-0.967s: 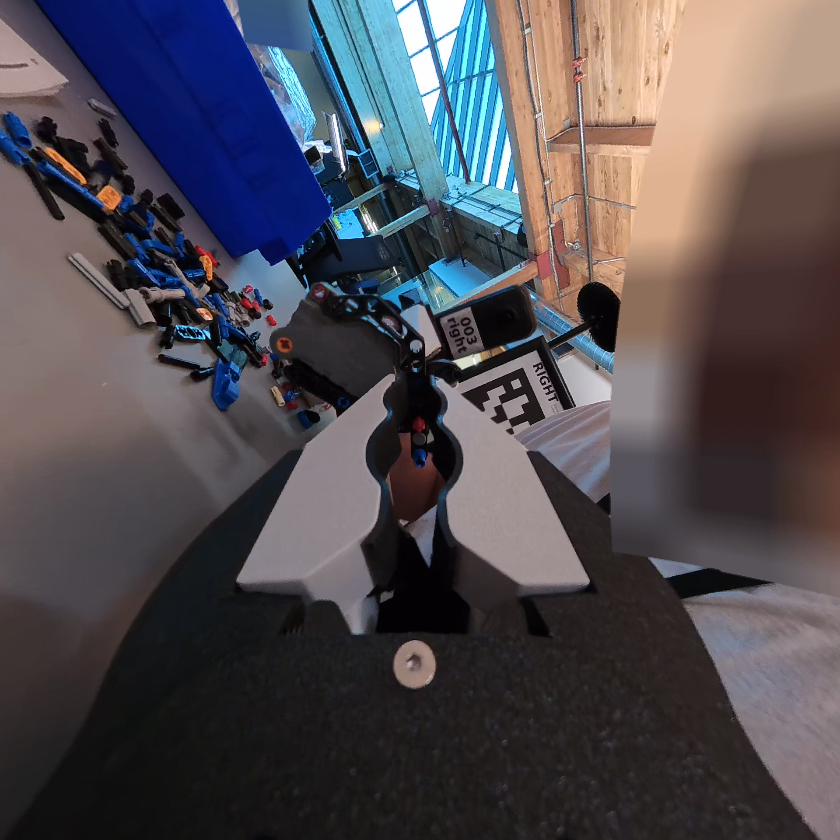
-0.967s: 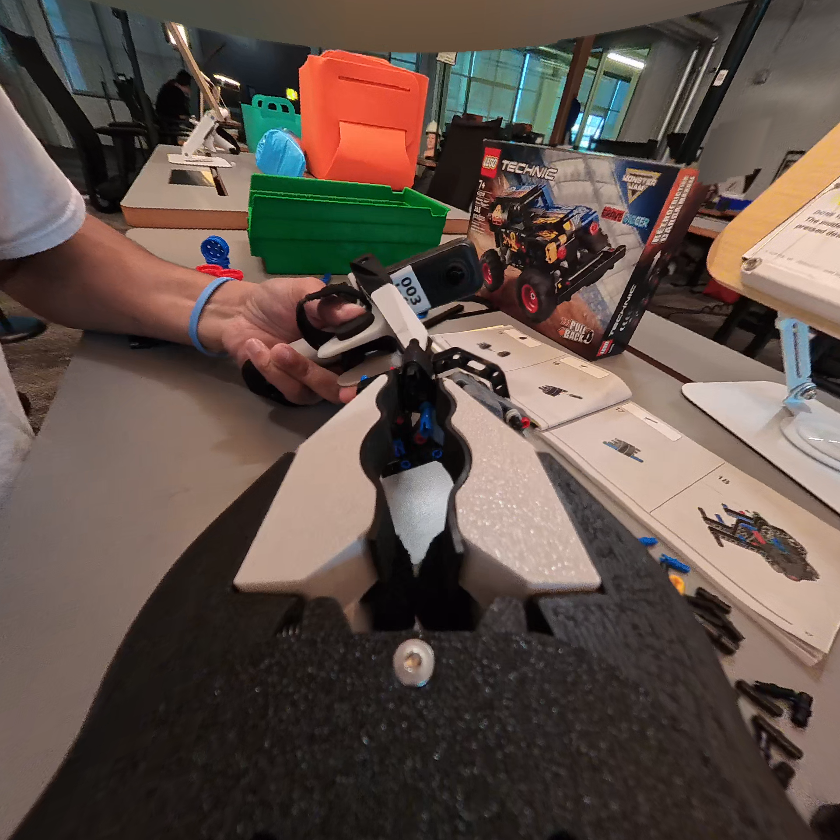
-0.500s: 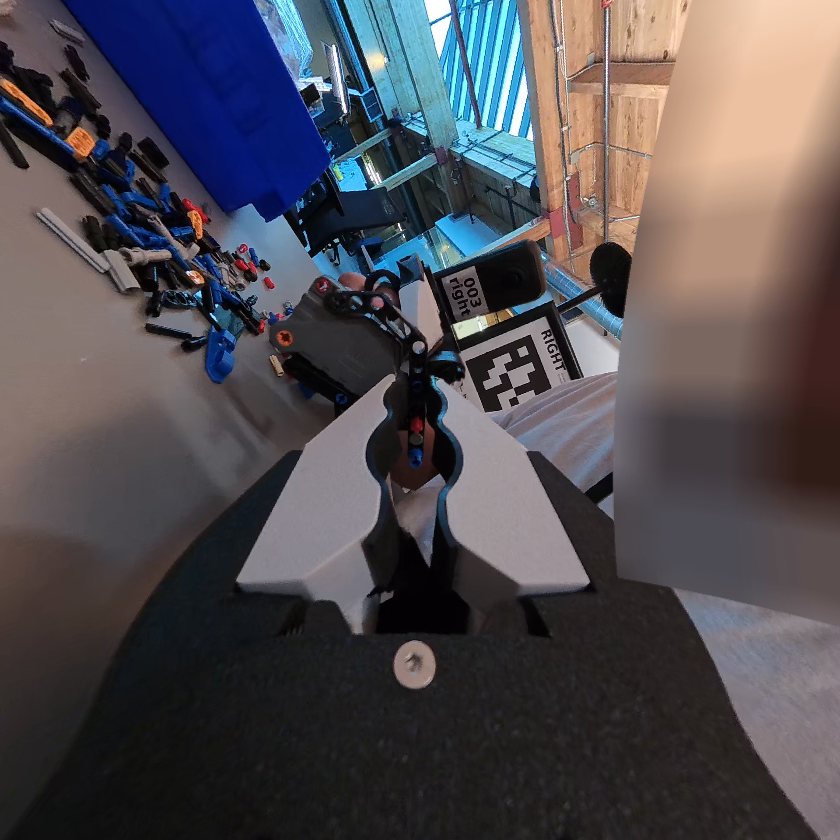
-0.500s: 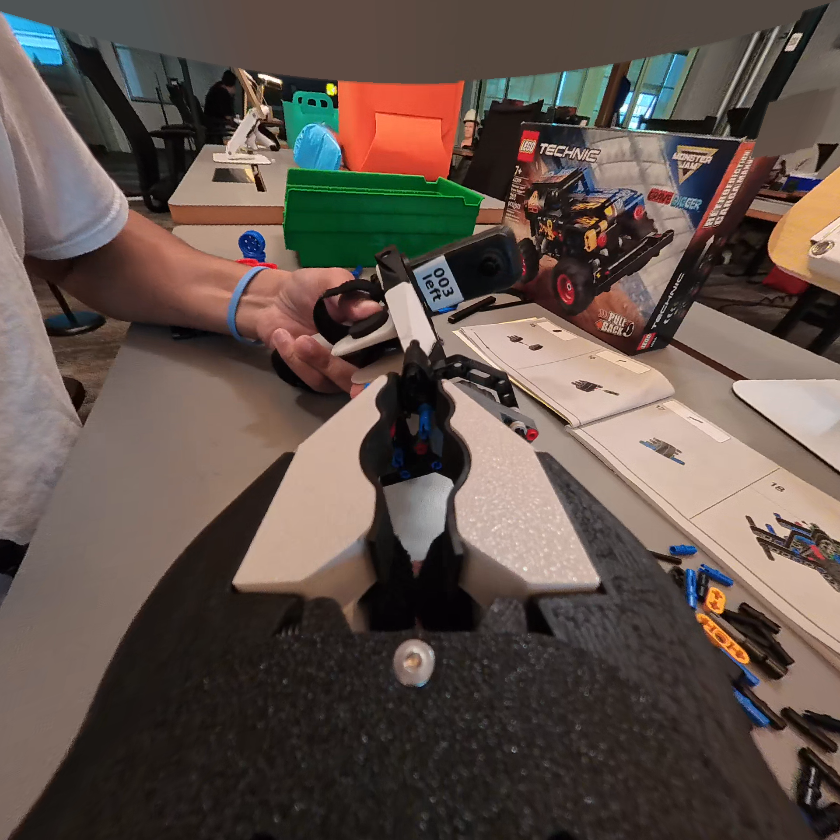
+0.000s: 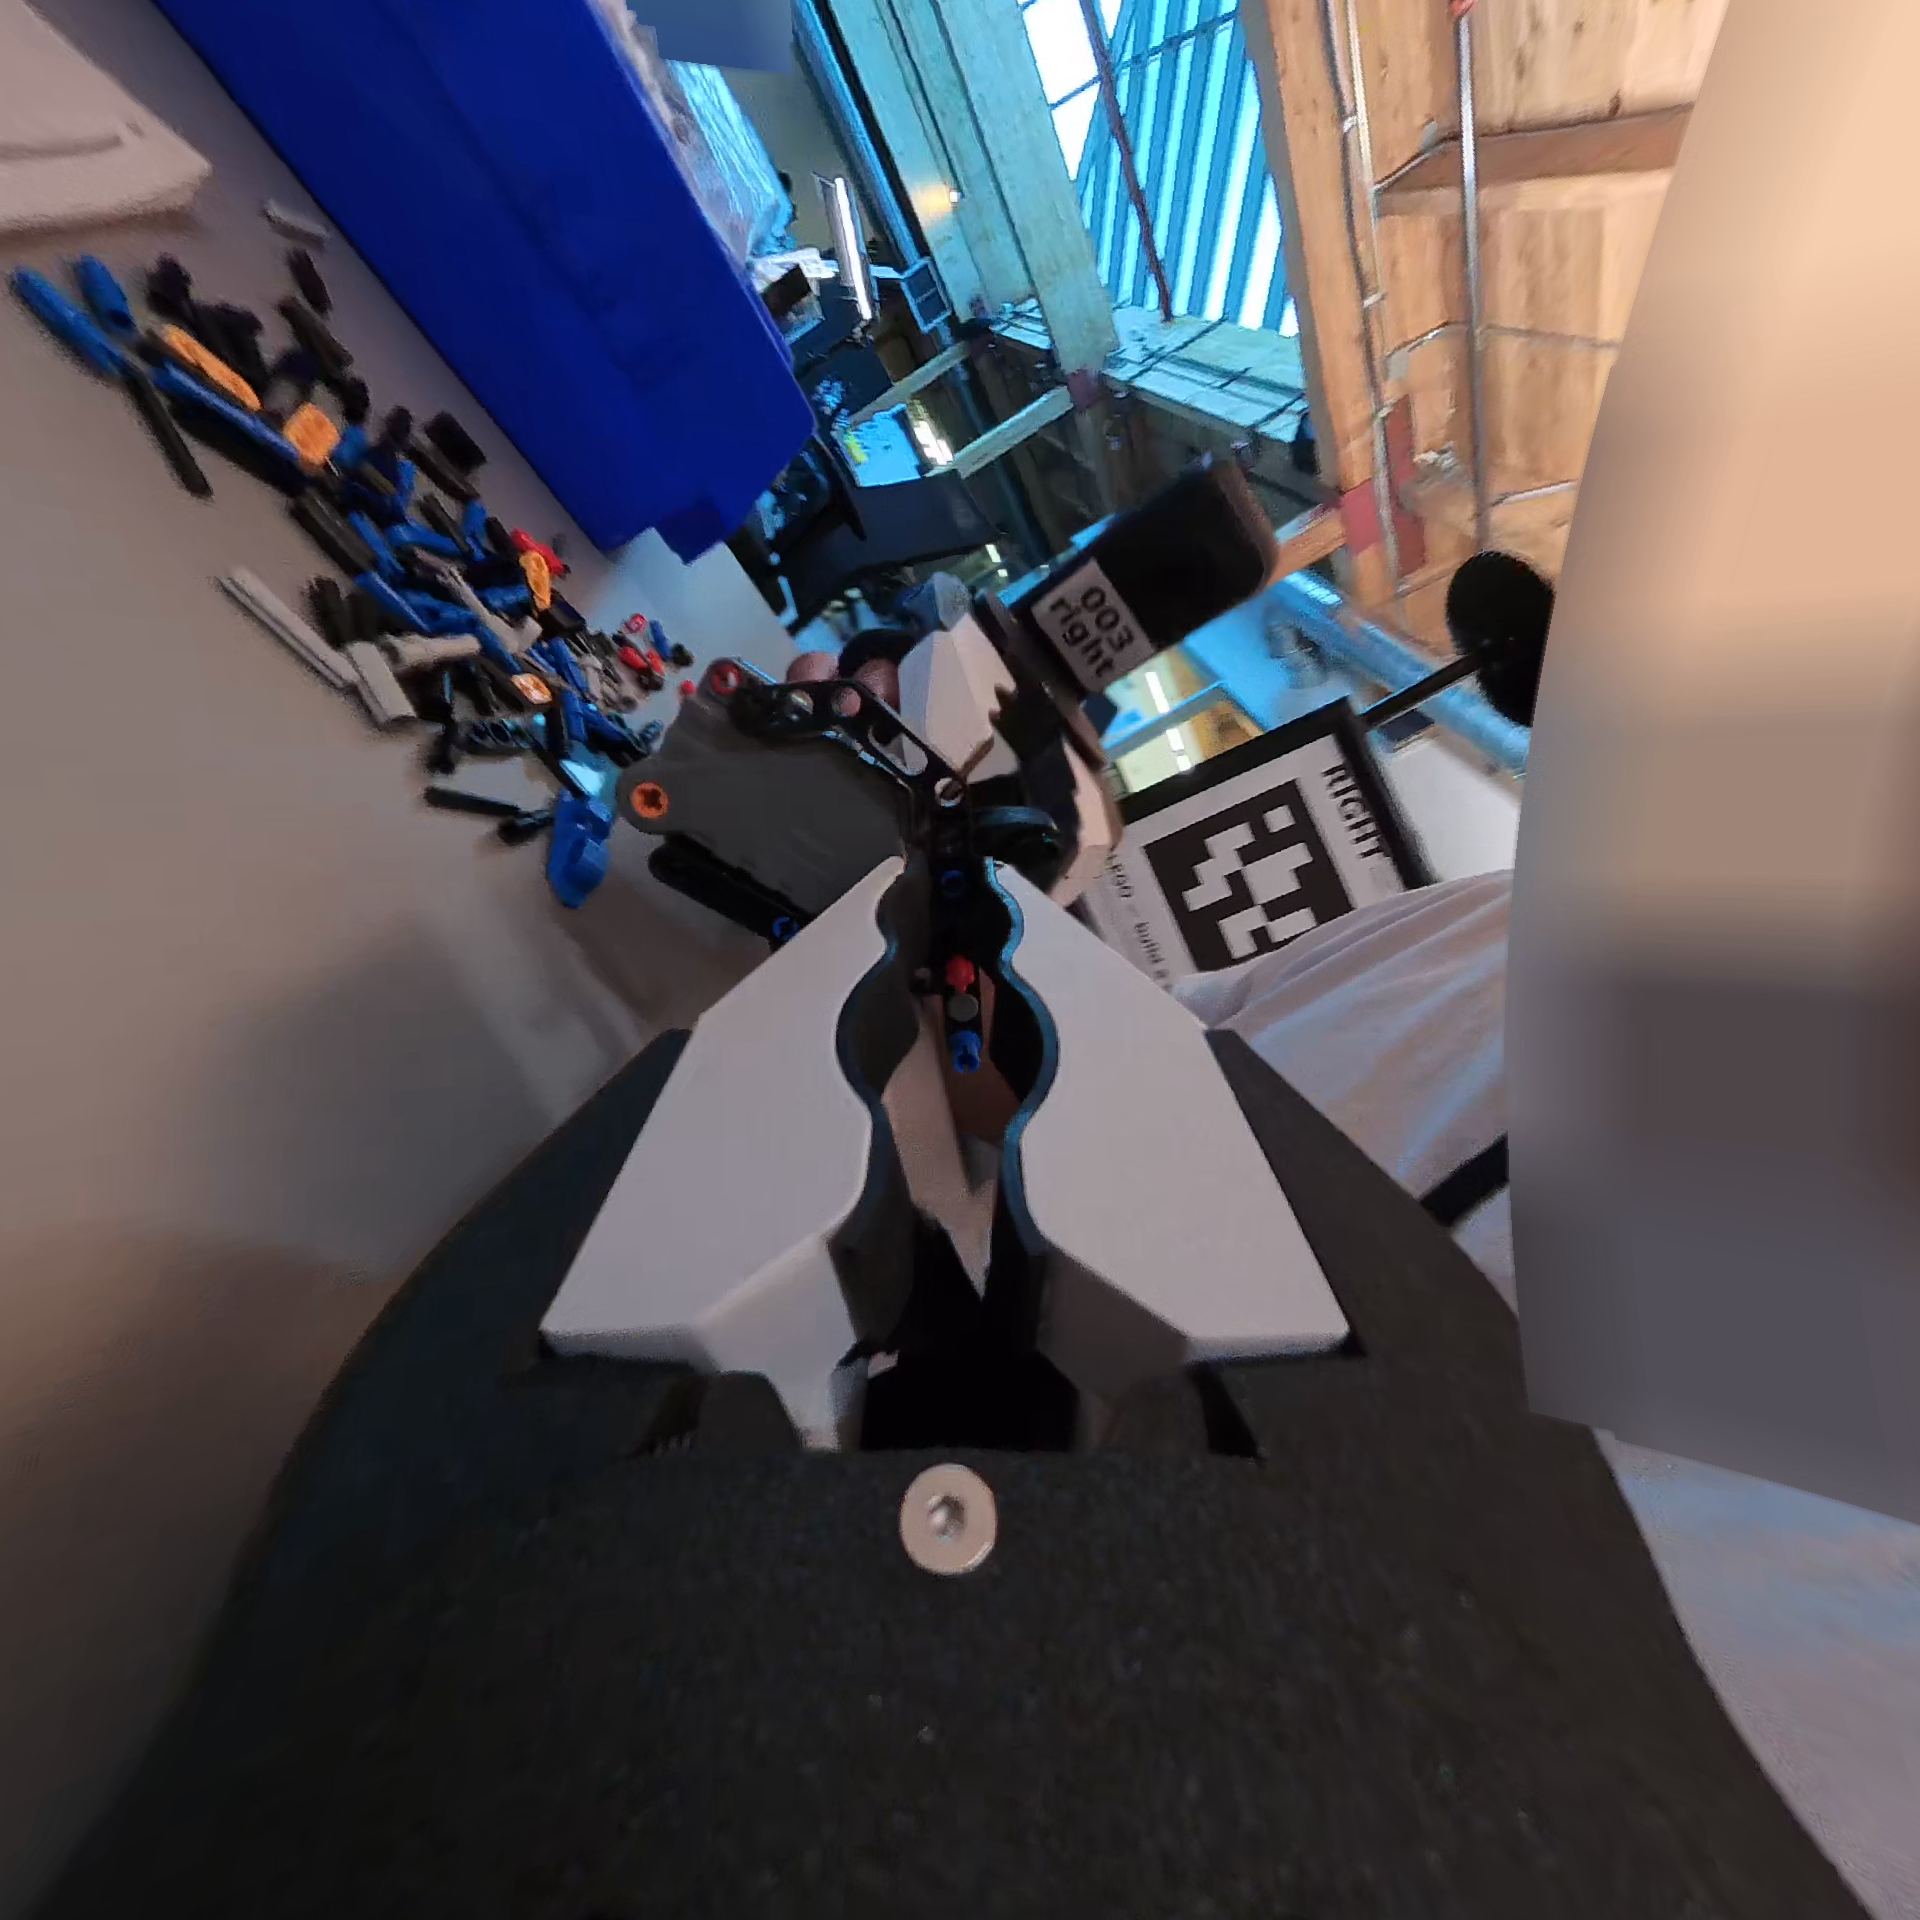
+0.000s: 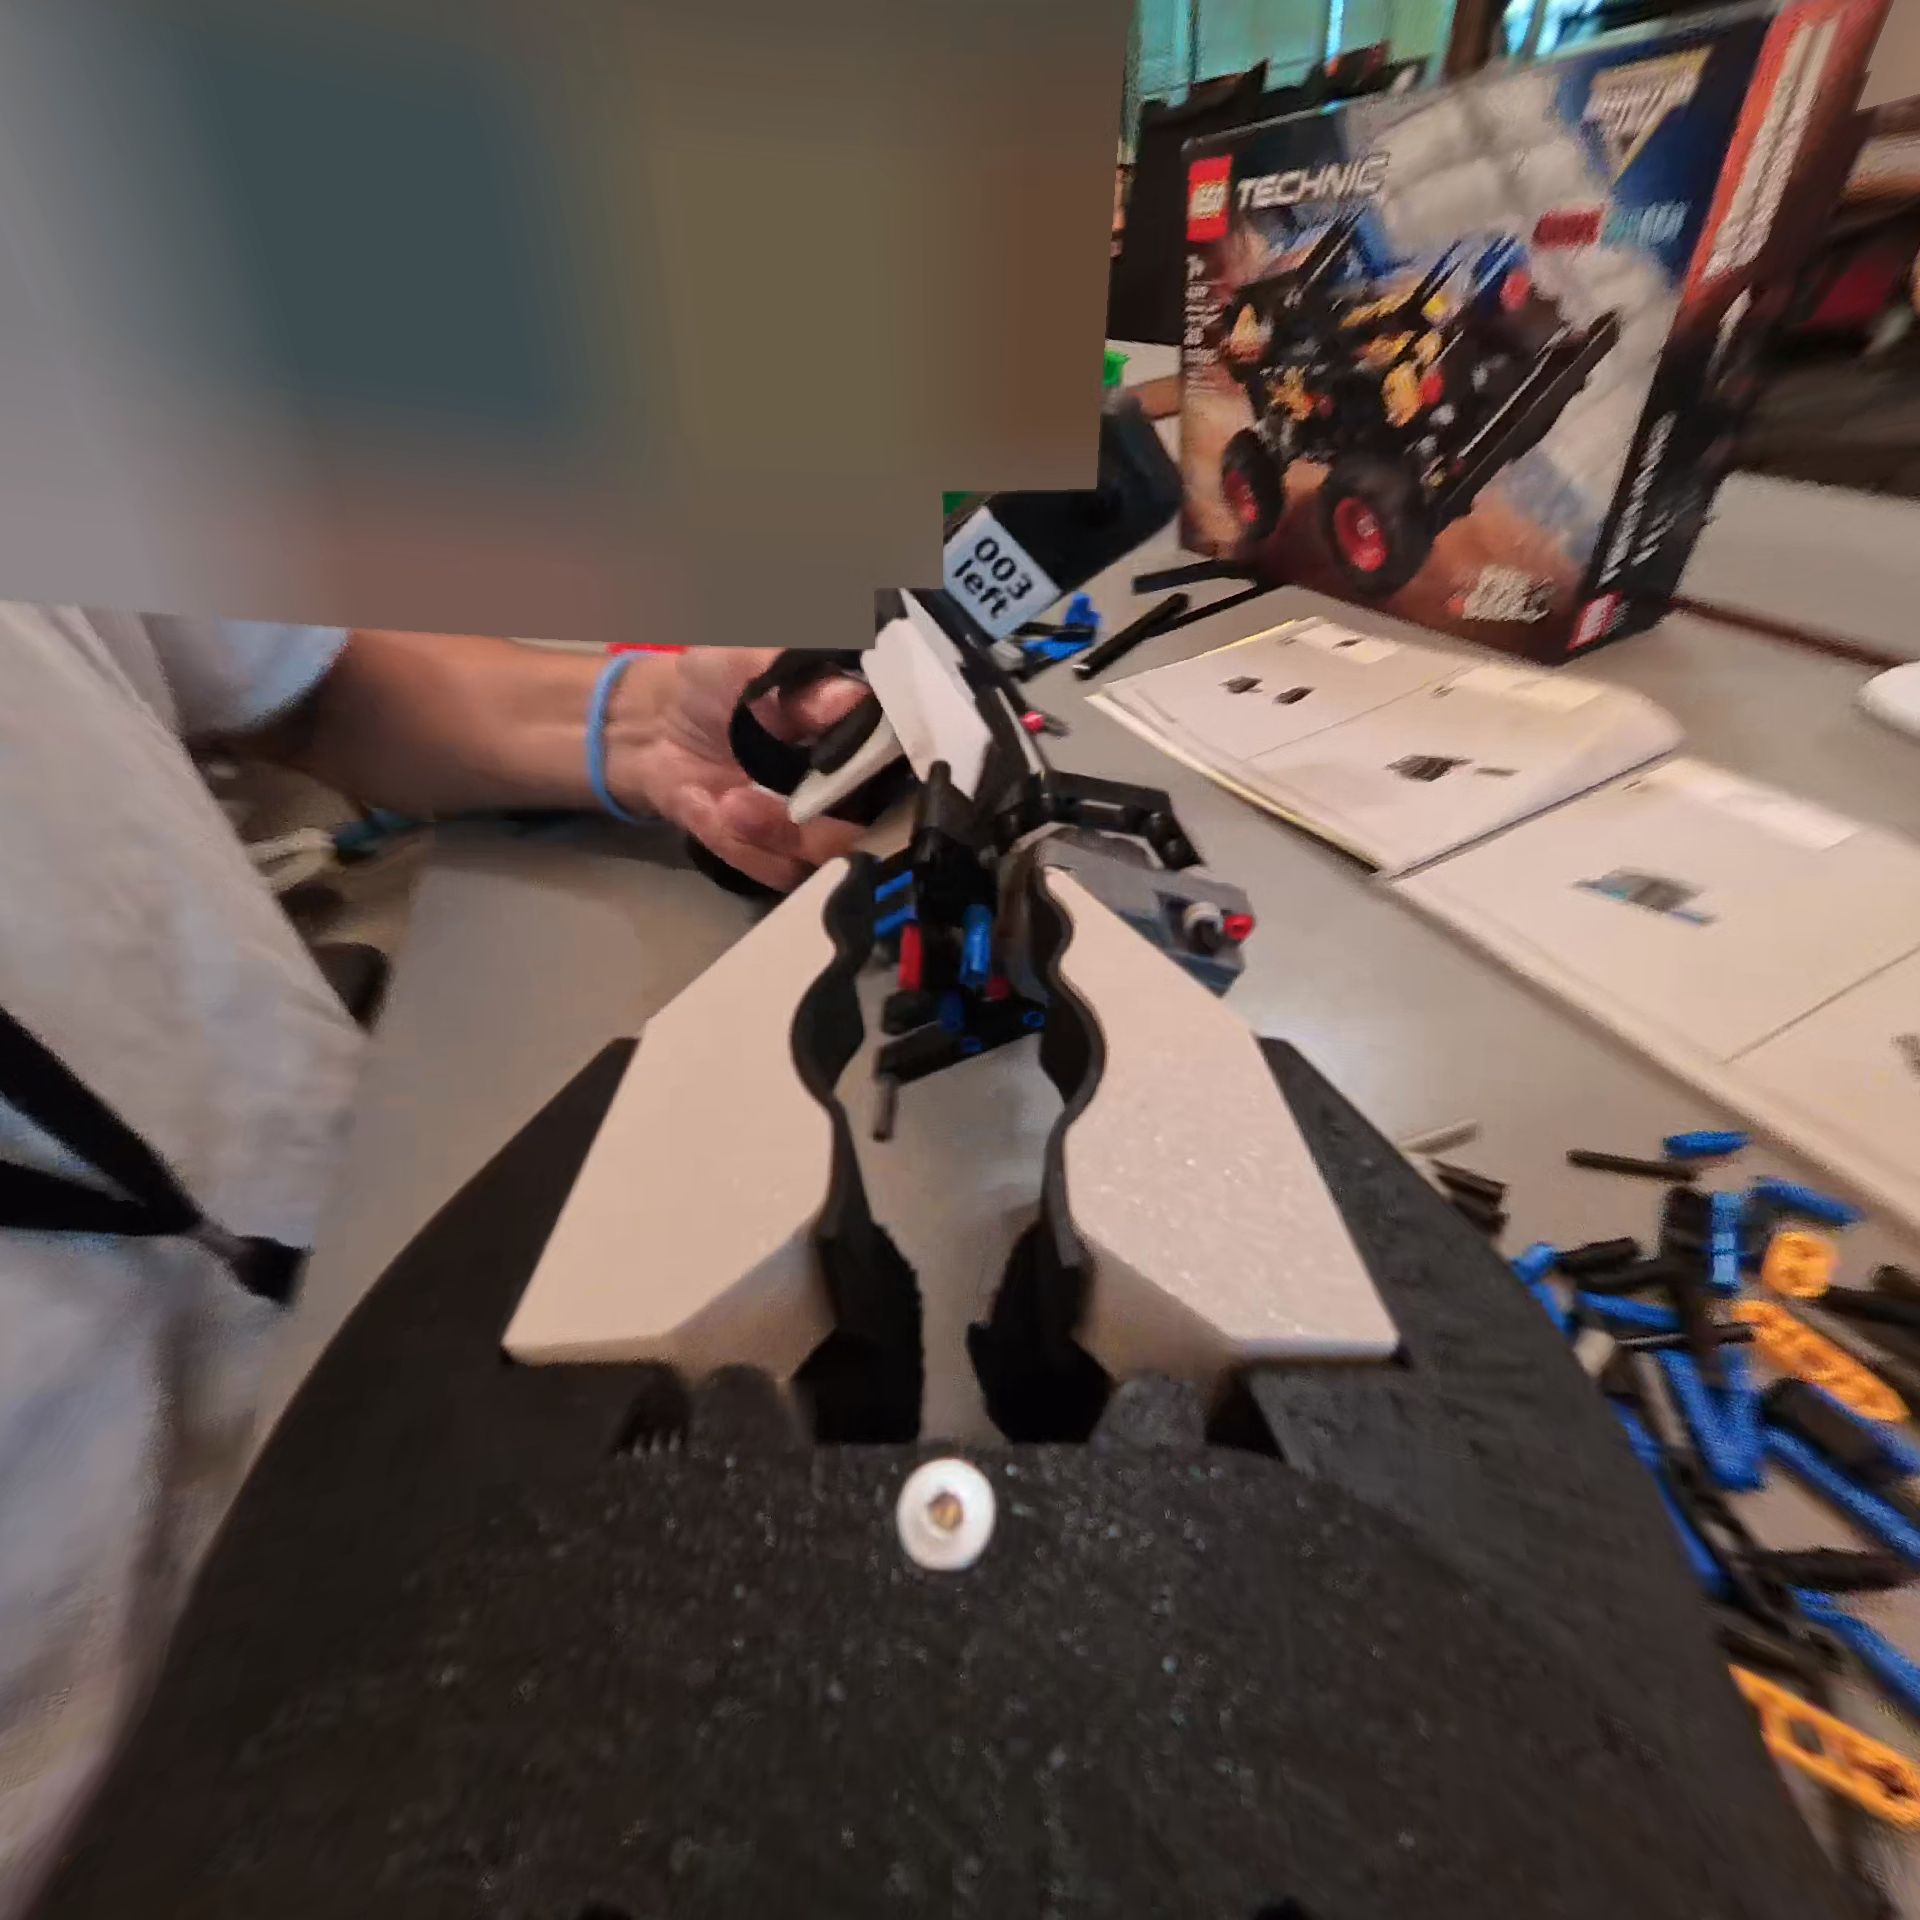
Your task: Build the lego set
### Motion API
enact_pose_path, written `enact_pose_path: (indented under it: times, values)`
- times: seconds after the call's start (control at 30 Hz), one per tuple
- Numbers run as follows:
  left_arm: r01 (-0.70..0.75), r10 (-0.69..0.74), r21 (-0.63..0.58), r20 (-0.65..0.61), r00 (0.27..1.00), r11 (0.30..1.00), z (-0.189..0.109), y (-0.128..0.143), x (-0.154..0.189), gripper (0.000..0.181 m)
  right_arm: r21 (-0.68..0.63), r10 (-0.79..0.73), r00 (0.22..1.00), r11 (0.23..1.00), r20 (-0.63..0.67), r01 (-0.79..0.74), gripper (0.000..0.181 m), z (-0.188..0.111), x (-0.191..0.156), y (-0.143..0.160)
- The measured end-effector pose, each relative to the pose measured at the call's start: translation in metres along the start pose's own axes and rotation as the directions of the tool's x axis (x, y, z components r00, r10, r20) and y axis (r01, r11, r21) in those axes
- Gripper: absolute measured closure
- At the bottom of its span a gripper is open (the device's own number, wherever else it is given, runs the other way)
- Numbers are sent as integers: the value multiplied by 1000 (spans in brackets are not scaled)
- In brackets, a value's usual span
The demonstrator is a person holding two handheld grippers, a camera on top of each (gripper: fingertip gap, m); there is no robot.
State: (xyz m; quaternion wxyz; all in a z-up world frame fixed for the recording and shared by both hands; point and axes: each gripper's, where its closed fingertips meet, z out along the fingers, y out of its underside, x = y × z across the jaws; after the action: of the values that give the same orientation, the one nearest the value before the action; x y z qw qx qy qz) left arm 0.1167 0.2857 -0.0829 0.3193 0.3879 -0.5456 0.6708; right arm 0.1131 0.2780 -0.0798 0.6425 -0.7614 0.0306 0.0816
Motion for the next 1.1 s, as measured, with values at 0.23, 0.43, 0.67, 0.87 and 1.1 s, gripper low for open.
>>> enact_pose_path:
  times: [0.23, 0.43, 0.67, 0.87, 1.1]
  values:
    - [-188, 187, 1, 113, 976, 982, 1, -3, -2, 175, -32, 31, 1000, 999, 3, -31, 155, 2, 1, 1]
    - [-73, 75, -21, 103, 992, 997, 3, 3, -8, 176, -174, -287, 953, 947, -96, 268, 167, 2, 3, 10]
    - [51, -51, -17, 40, 998, 999, 1, 4, -6, 176, -315, -590, 804, 779, -75, 542, 168, 2, 3, 10]
    - [144, -144, 15, 6, 990, 989, 1, 2, -7, 176, -380, -703, 704, 681, -99, 627, 168, 3, 5, 10]
    - [147, -149, 53, 32, 988, 988, 0, -3, -12, 176, -383, -675, 712, 720, -192, 579, 168, 5, 9, 9]
